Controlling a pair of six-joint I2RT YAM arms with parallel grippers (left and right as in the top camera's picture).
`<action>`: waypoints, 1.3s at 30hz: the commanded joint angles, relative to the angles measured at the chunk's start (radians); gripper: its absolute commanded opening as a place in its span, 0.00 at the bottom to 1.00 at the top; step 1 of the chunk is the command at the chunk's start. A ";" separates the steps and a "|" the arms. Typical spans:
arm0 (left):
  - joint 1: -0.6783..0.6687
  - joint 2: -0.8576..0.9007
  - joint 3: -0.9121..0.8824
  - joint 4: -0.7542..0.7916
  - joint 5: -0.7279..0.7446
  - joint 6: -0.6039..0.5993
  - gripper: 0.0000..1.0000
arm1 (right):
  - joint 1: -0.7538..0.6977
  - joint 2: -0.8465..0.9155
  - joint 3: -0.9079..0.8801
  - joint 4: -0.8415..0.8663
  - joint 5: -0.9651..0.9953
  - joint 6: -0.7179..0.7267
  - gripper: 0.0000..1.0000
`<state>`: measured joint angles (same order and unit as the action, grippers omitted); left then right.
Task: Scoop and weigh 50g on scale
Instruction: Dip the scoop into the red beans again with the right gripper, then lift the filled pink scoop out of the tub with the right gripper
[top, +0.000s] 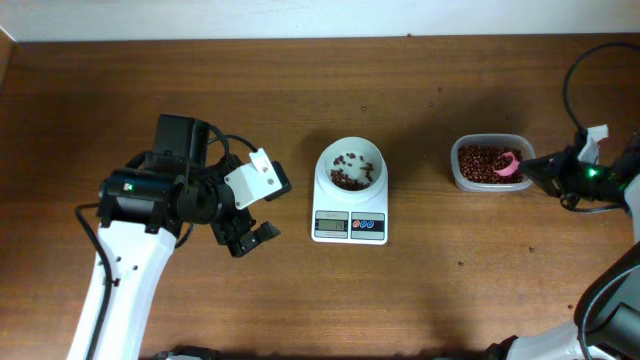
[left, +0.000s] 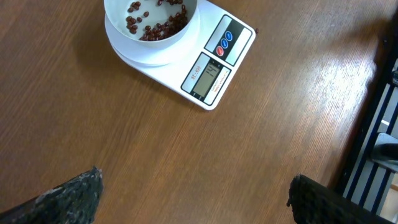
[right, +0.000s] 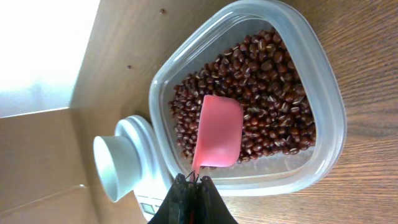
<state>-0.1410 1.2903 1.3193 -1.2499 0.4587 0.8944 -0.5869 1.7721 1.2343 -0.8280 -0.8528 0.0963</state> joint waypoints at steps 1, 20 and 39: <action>0.000 0.000 0.007 -0.001 0.004 0.008 0.99 | -0.027 0.007 0.011 -0.014 -0.064 -0.022 0.04; 0.000 0.000 0.007 -0.001 0.004 0.009 0.99 | -0.051 0.007 0.011 -0.048 -0.238 -0.040 0.04; 0.000 0.000 0.007 -0.001 0.004 0.008 0.99 | -0.020 0.007 0.011 -0.047 -0.375 -0.036 0.04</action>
<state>-0.1410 1.2903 1.3193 -1.2499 0.4587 0.8944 -0.6281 1.7721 1.2343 -0.8753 -1.1870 0.0746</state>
